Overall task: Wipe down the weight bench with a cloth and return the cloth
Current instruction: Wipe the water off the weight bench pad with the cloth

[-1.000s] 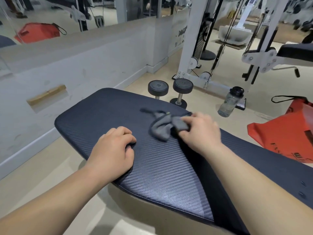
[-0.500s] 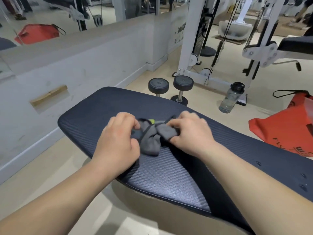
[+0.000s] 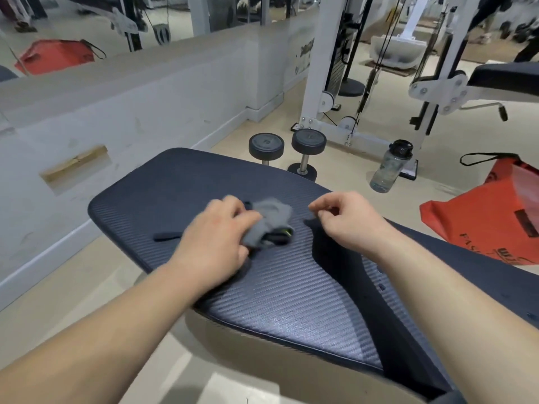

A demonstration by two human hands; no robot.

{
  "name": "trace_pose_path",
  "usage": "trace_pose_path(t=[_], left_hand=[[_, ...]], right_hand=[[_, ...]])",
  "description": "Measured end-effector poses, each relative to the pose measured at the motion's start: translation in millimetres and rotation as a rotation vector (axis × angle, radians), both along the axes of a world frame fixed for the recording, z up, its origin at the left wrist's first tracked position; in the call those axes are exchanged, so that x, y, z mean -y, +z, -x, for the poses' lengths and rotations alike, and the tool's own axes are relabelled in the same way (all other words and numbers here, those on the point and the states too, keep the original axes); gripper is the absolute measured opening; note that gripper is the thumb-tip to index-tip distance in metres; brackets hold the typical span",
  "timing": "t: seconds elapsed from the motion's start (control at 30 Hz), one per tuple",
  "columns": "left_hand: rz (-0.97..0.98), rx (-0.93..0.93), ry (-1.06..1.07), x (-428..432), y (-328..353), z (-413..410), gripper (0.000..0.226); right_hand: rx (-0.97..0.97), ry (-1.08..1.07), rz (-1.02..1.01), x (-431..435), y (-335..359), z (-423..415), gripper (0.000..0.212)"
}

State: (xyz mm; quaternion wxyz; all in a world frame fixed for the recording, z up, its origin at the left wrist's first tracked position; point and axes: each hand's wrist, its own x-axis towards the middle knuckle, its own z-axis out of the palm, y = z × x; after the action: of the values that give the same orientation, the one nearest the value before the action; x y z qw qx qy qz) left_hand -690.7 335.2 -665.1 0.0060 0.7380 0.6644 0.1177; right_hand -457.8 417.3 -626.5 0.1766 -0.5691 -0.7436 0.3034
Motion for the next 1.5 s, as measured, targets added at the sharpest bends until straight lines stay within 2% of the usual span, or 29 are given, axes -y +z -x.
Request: trace_pose_path(t=[0.1, 0.13, 0.2, 0.33, 0.37, 0.53, 0.63, 0.73, 0.87, 0.97, 1.03, 1.13, 1.2, 1.27, 1.37, 1.5], left_hand=[[0.056, 0.029, 0.386, -9, 8, 7, 0.036], [0.081, 0.021, 0.438, -8, 12, -1, 0.034], [0.122, -0.009, 0.359, -2, 16, -33, 0.037], [0.139, 0.038, -0.003, 9, 12, -87, 0.044], [0.146, 0.044, -0.005, 4, 12, -85, 0.046], [0.187, 0.060, 0.254, -8, 19, -90, 0.044], [0.300, 0.056, 0.100, 12, 31, -140, 0.045], [0.312, 0.060, -0.108, 30, 34, -165, 0.039], [0.259, 0.109, 0.019, 22, 28, -144, 0.036], [0.219, 0.106, 0.196, 9, 20, -130, 0.042], [0.208, 0.059, 0.226, 8, 20, -138, 0.041], [0.217, -0.010, 0.088, 11, 24, -165, 0.034], [0.218, 0.014, -0.040, 12, 20, -178, 0.034], [0.157, 0.039, -0.073, 3, 12, -180, 0.034], [0.103, 0.042, 0.049, -36, 7, -184, 0.031], [0.143, -0.038, 0.106, -77, 10, -208, 0.037]], right_hand=[[0.009, -0.014, 0.031, 0, 2, -2, 0.028], [0.040, -0.001, 0.033, 1, 5, -4, 0.027], [0.100, 0.014, 0.041, 6, 9, -15, 0.025], [0.118, -0.041, 0.022, 20, 23, -52, 0.018], [0.106, -0.071, 0.021, 25, 27, -63, 0.017], [-0.002, -0.208, 0.081, 67, 37, -113, 0.015], [0.074, -0.226, 0.097, 92, 38, -140, 0.018], [0.176, -0.244, 0.073, 108, 47, -159, 0.024], [0.118, -0.286, -0.011, 114, 43, -165, 0.030], [0.229, -0.212, -0.026, 95, 29, -173, 0.042], [0.269, -0.152, 0.010, 80, 28, -184, 0.058], [0.330, -0.035, 0.112, 65, 27, -199, 0.094], [0.391, 0.042, 0.194, 60, 25, -206, 0.121], [0.412, 0.080, 0.246, 58, 21, -212, 0.140], [0.516, 0.129, 0.231, 58, 13, -217, 0.151], [0.609, 0.115, 0.179, 62, 6, -220, 0.144]])
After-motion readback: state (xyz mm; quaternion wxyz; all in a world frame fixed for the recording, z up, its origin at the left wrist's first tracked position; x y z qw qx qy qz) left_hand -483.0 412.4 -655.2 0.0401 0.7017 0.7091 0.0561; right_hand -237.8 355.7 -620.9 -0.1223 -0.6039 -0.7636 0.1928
